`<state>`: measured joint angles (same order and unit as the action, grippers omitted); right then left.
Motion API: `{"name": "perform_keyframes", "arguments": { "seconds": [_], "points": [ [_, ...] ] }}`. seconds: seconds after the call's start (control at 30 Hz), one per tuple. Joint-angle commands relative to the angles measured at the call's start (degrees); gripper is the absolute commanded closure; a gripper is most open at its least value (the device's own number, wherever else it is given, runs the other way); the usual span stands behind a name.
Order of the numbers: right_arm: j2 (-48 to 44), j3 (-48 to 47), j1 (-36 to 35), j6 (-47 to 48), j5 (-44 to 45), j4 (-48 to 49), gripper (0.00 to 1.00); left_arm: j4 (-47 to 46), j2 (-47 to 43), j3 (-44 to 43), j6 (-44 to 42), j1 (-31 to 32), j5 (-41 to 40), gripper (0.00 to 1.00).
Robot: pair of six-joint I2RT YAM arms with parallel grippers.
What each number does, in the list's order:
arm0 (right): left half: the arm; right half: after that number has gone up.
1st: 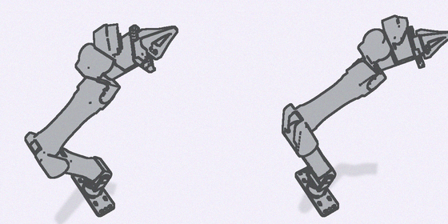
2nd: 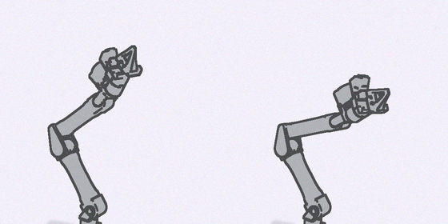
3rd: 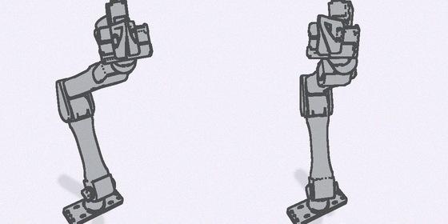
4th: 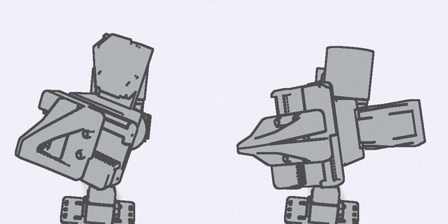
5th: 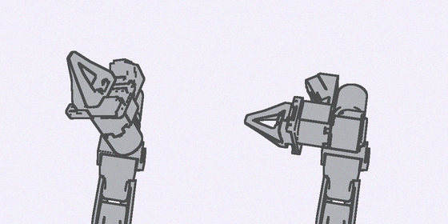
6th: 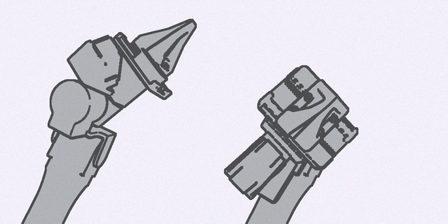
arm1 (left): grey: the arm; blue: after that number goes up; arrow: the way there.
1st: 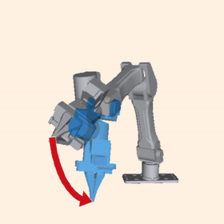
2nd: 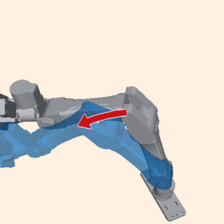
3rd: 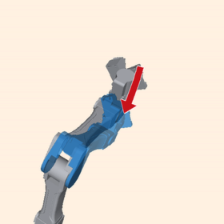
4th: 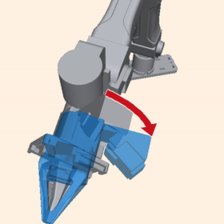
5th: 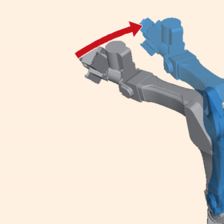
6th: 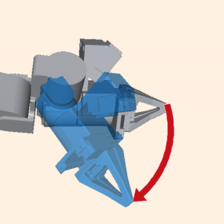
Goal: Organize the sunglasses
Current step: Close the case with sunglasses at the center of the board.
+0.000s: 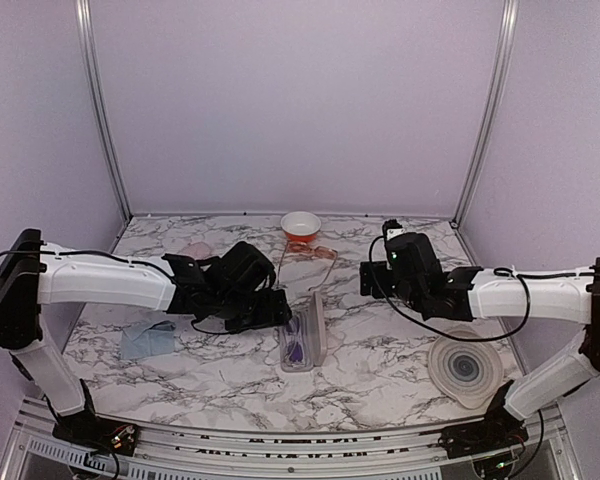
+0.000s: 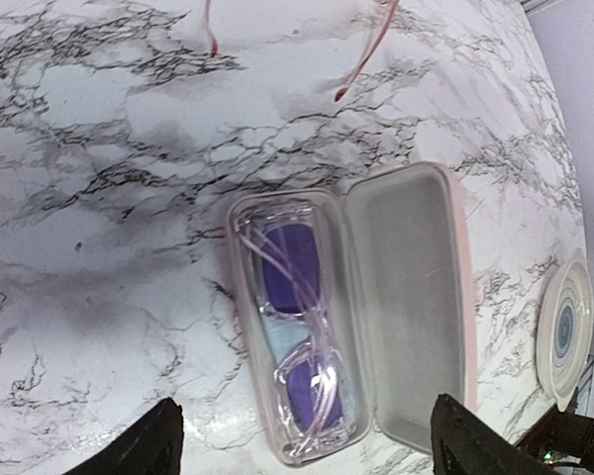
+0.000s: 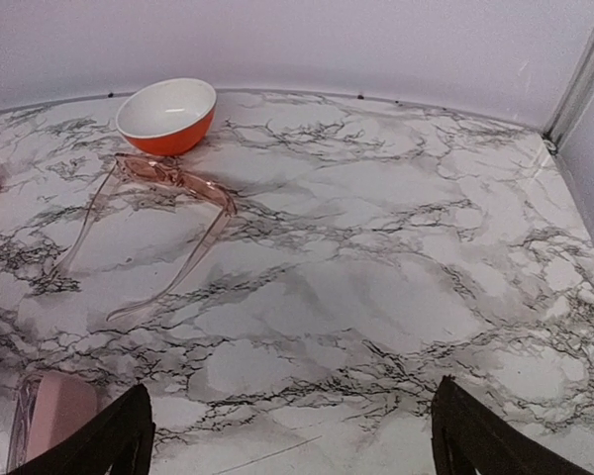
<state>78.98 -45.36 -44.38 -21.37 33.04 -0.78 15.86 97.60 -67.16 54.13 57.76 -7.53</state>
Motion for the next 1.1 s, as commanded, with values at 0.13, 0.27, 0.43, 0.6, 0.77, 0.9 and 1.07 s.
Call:
{"name": "perform_keyframes", "arguments": {
  "seconds": [0.13, 0.27, 0.43, 0.6, 0.77, 0.9, 1.07],
  "points": [
    [7.1, -7.4, -2.0, -4.5, -10.5, -13.3, 0.2, -4.9, -3.4, 8.0, -5.4, -1.9, 1.7, 0.44],
    [10.1, -9.4, -3.3, -5.9, -10.7, -16.7, 0.31, -7.1, -1.8, 10.3, -6.4, -3.3, 4.5, 0.52],
    [14.4, -13.5, -8.2, -6.7, -8.1, -20.9, 0.35, -8.2, 1.2, 10.1, -8.1, -3.5, 6.1, 0.57],
    [18.7, -17.4, -9.4, -8.1, -7.2, -24.4, 0.38, -8.3, 5.5, 9.2, -9.3, -3.6, 7.5, 0.63],
    [20.9, -20.1, -10.2, -8.3, -6.5, -26.5, 0.39, -8.6, 8.2, 9.3, -9.6, -3.7, 7.9, 0.65],
    [21.2, -21.0, -10.5, -8.1, -7.2, -26.5, 0.38, -9.8, 9.3, 8.8, -10.6, -3.7, 9.8, 0.66],
    [21.7, -22.2, -11.0, -7.9, -7.8, -26.5, 0.38, -9.8, 10.9, 7.2, -11.2, -3.7, 10.9, 0.67]
  ]
}}
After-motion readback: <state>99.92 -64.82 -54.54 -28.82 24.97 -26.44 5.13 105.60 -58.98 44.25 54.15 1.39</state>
